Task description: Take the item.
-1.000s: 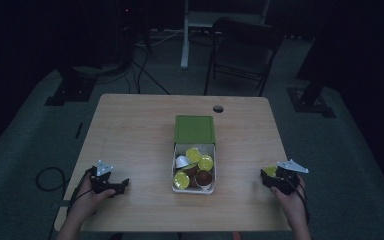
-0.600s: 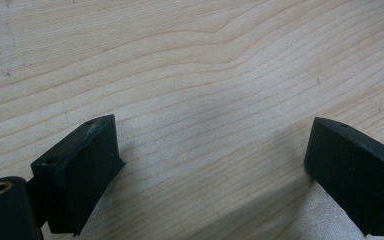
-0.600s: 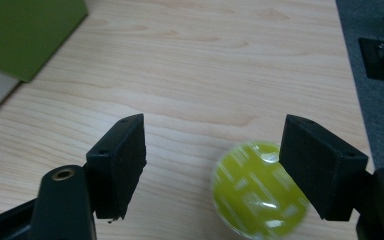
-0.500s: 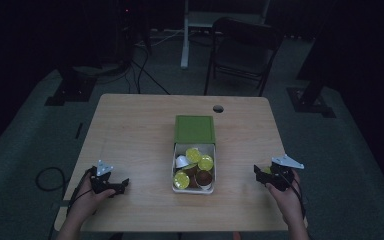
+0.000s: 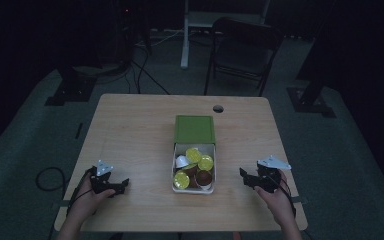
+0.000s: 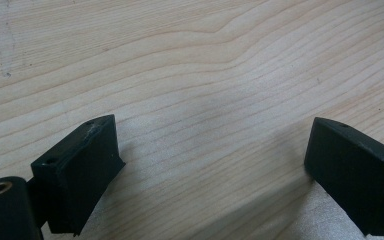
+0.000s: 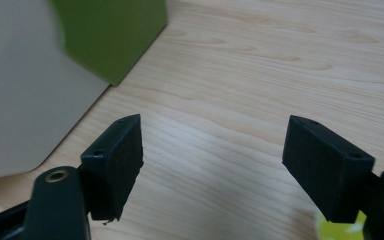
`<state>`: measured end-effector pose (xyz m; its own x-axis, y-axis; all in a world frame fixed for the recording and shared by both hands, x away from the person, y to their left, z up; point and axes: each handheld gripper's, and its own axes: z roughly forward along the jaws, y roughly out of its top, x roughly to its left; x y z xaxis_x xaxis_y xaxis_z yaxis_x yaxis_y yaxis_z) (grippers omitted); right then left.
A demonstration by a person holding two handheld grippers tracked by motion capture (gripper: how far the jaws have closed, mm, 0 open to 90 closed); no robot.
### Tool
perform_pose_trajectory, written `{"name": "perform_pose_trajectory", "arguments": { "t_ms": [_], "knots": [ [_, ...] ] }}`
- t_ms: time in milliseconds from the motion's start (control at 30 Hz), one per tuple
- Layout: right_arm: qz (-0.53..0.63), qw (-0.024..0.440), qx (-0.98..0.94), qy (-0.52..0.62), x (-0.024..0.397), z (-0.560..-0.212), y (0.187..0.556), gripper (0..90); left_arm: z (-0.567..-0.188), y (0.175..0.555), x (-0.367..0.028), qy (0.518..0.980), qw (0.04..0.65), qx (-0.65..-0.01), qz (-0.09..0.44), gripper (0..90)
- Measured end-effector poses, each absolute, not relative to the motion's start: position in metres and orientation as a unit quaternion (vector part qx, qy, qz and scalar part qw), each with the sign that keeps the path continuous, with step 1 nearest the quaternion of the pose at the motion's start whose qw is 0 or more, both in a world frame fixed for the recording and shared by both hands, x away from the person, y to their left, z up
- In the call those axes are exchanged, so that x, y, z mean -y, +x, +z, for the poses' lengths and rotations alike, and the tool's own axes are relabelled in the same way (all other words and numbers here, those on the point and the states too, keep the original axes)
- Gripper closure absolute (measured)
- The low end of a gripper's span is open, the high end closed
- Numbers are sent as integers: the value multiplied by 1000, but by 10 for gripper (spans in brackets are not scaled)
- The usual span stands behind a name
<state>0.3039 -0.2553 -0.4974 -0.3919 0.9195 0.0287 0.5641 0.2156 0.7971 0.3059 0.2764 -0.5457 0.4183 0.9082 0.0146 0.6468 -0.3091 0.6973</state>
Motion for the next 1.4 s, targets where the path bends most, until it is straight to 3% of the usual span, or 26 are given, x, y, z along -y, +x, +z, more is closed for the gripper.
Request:
{"name": "perform_pose_trajectory", "arguments": {
  "t_ms": [467, 600, 900, 1400],
  "knots": [
    [398, 206, -774, 447, 237, -508, 301, 190, -546, 306, -276, 782, 313, -497, 209, 77],
    [407, 186, -780, 438, 236, -512, 300, 130, -546, 306, -276, 782, 314, -497, 209, 77],
    [416, 155, -795, 413, 234, -520, 297, 127, -546, 306, -276, 782, 314, -497, 209, 77],
    [395, 145, -840, 344, 226, -535, 292, 137, -546, 306, -276, 781, 314, -497, 209, 77]
  ]
}}
